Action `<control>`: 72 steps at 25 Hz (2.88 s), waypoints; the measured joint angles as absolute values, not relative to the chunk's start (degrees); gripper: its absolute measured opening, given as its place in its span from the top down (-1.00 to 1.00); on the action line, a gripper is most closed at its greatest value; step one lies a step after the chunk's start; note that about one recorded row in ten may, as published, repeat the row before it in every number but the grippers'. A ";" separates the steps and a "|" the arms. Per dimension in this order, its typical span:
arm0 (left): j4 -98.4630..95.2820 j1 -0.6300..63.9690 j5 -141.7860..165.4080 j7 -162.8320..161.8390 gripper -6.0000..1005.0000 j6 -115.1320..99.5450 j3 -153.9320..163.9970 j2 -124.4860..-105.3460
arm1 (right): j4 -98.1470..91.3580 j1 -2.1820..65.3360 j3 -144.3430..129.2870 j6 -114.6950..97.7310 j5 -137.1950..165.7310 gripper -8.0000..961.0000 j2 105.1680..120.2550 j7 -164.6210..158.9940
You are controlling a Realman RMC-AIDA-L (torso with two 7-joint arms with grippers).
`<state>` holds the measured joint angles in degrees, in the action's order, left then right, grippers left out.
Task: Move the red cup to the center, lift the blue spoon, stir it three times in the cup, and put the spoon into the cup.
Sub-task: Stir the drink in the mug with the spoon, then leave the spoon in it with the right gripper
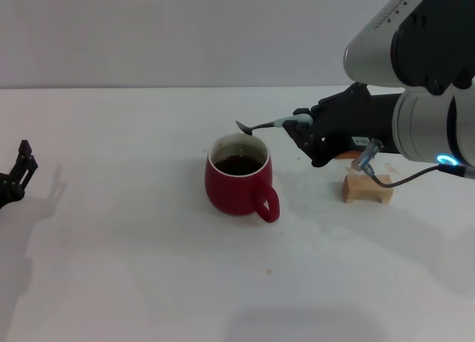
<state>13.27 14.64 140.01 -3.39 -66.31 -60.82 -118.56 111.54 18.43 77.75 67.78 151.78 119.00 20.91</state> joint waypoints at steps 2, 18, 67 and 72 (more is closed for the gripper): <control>13.27 14.61 140.01 -3.39 -0.70 -66.39 -60.82 -118.56 | 111.75 18.43 77.61 67.78 151.80 0.70 119.00 20.91; 13.22 14.43 139.93 -3.52 -0.70 -66.48 -61.12 -118.50 | 112.42 18.80 77.33 67.91 152.83 0.70 119.00 20.38; 13.28 13.80 139.92 -3.60 -0.70 -67.70 -61.43 -118.65 | 101.62 23.67 75.23 67.19 152.82 0.69 119.07 19.46; 13.35 13.80 139.92 -3.60 -0.70 -67.73 -61.43 -118.65 | 99.44 24.66 75.07 66.38 152.29 0.69 119.16 19.43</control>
